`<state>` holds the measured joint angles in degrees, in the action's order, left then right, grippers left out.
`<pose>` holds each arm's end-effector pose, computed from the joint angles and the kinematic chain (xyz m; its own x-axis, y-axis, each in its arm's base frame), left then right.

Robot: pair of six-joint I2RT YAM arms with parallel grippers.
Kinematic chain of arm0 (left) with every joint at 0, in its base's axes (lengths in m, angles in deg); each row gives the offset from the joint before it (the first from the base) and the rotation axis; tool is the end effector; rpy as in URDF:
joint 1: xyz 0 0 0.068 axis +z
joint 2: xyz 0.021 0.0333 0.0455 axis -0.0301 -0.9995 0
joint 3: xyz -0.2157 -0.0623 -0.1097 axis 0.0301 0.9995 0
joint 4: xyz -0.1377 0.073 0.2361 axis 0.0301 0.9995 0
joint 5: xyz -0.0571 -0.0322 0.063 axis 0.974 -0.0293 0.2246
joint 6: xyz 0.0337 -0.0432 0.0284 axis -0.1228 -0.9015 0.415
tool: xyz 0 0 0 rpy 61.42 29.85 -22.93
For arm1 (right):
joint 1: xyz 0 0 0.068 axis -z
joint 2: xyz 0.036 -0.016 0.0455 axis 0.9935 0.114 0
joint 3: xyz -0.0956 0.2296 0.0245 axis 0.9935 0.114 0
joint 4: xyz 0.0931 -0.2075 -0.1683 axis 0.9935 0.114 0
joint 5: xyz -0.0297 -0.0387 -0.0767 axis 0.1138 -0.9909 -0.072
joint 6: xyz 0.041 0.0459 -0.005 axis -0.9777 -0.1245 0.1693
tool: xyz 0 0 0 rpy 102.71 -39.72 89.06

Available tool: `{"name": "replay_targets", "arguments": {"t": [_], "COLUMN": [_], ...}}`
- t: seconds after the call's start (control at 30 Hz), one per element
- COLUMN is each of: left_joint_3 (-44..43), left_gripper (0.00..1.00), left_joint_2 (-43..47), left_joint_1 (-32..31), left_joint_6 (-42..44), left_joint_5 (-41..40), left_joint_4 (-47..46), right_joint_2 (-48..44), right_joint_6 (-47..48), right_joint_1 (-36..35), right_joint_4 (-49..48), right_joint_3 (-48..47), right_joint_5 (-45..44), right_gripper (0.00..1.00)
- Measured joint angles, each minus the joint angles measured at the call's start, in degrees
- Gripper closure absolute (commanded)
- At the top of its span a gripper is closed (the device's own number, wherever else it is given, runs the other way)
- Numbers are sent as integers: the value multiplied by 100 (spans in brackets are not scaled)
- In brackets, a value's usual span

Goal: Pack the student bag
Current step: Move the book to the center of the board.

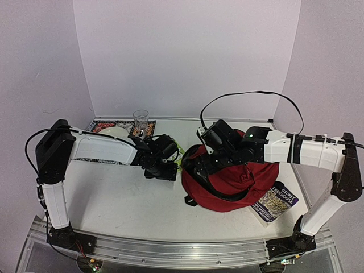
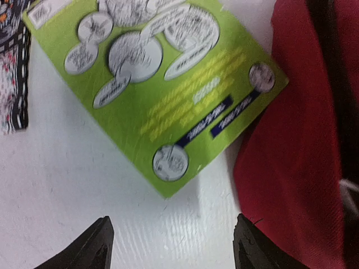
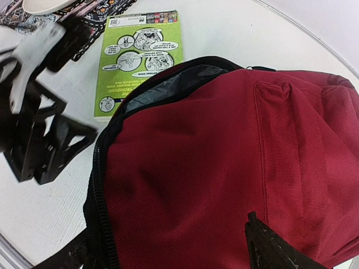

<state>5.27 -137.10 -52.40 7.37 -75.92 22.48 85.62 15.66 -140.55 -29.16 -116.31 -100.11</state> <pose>0.2495 -0.3296 0.1322 -0.8730 0.1290 -0.4703 0.2348 0.9564 -0.1735 0.2283 0.3238 0.2532 -0.5102 -0.1804 -0.8409 -0.4888 0.8653 0.1109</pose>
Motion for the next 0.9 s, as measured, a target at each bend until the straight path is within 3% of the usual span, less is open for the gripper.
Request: {"name": "replay_targets", "arguments": {"t": [0.2,0.4,0.67,0.9], "left_joint_3": [-910,-1213,-1231,-702], "left_gripper": [20,24,29,30], "left_joint_2": [-600,-1120,-1225,-996], "left_joint_1": [165,215,372,373], "left_joint_6": [297,523,663,506], "left_joint_5": [-228,-365,-410,-374], "left_joint_4": [14,106,88,-357], "right_joint_2": [-2,-113,-210,-20], "right_joint_6": [-109,-215,-169,-120], "right_joint_1": [129,561,1118,1487], "right_joint_4": [-11,-87,-221,-601], "right_joint_3": [23,25,-438,-998], "right_joint_5": [128,799,2050,3270], "right_gripper": [9,2,2,2]}}
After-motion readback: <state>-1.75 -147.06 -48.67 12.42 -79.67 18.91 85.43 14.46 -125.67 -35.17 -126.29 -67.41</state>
